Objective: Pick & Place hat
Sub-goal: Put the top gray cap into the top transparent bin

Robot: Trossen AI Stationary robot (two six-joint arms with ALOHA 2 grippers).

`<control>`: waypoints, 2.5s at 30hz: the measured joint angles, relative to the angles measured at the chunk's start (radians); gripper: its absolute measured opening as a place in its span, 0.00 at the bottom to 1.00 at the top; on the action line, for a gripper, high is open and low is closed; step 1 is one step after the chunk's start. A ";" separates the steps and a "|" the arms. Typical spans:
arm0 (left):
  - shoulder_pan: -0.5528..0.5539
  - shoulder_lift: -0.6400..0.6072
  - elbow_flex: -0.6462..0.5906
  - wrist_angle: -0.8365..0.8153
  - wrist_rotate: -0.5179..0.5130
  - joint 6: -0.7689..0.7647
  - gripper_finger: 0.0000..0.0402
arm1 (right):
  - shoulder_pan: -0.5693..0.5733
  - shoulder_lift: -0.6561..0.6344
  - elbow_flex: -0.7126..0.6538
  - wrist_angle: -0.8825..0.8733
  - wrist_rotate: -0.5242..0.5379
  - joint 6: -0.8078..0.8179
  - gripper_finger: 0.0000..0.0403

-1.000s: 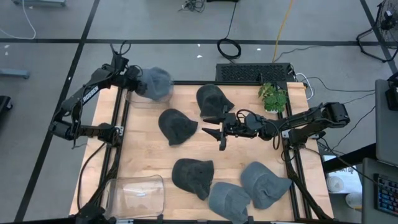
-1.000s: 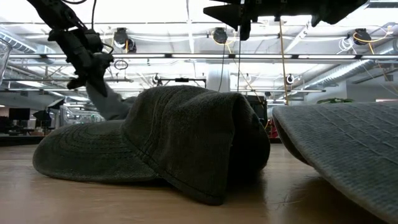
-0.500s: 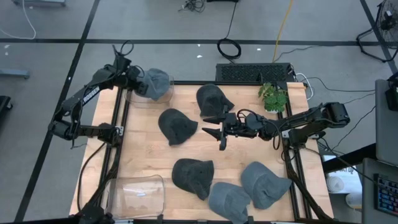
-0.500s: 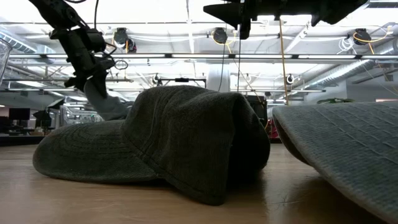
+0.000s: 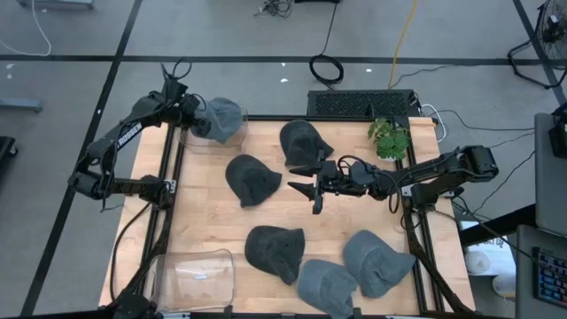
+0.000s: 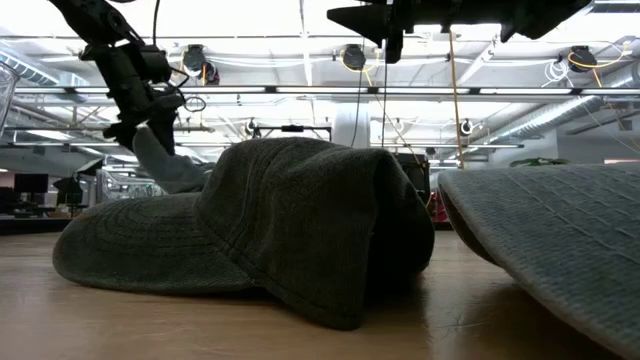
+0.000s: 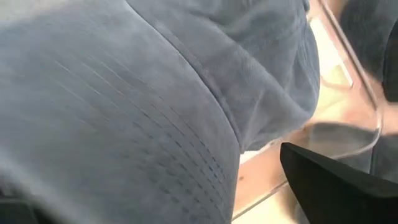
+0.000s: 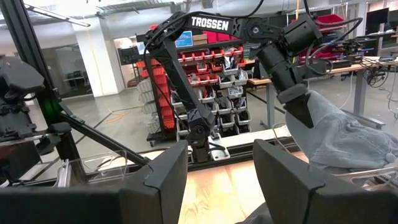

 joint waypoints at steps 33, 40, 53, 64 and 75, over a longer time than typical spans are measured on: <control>-0.011 0.000 0.220 -0.413 0.027 0.247 0.46 | 0.008 0.000 0.000 -0.008 0.000 0.009 0.43; -0.049 0.000 0.313 -0.446 -0.046 0.190 0.35 | 0.007 0.000 0.000 -0.008 0.000 0.008 0.43; -0.168 0.050 0.292 -0.197 -0.195 0.185 0.19 | 0.007 0.000 0.000 -0.007 0.000 0.008 0.43; -0.207 0.287 0.110 0.229 -0.425 0.218 0.01 | 0.006 0.000 0.000 -0.007 0.000 0.007 0.43; -0.210 0.342 0.131 0.181 -0.099 0.379 0.01 | 0.004 0.000 0.000 -0.022 0.000 -0.014 0.43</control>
